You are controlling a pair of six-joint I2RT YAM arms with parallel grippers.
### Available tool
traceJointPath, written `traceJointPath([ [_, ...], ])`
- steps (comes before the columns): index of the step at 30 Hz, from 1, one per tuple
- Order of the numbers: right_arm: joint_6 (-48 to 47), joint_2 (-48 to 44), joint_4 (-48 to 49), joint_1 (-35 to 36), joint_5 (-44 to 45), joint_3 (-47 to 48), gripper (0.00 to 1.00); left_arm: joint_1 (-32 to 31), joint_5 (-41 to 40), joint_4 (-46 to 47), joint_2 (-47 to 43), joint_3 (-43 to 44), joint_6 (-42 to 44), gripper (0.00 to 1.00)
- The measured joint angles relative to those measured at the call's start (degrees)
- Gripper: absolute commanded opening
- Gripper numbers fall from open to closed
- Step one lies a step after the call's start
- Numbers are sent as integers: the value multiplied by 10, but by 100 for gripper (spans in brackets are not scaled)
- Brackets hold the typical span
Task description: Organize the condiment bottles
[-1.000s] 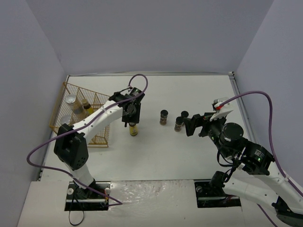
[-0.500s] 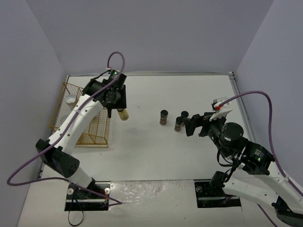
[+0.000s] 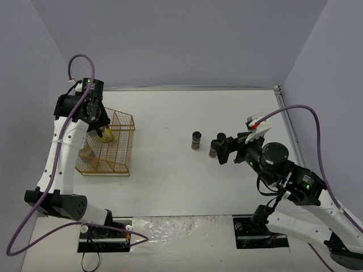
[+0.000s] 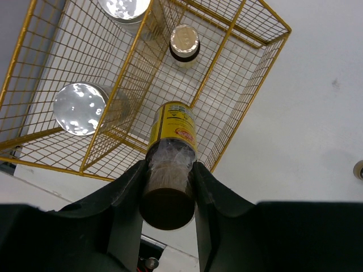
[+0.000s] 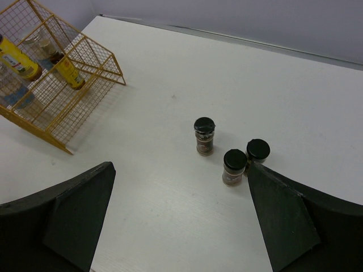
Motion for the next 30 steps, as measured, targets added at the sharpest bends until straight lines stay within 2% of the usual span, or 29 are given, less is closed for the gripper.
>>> traceJointPath([
  [9, -21, 4, 0, 0, -51, 0, 100, 32, -24, 10, -4, -9, -39, 0],
  [18, -47, -12, 0, 0, -79, -4, 100, 35, -29, 60, -6, -135, -120, 0],
  [30, -58, -35, -2, 0, -95, -30, 100, 61, -27, 127, 16, -196, -169, 0],
])
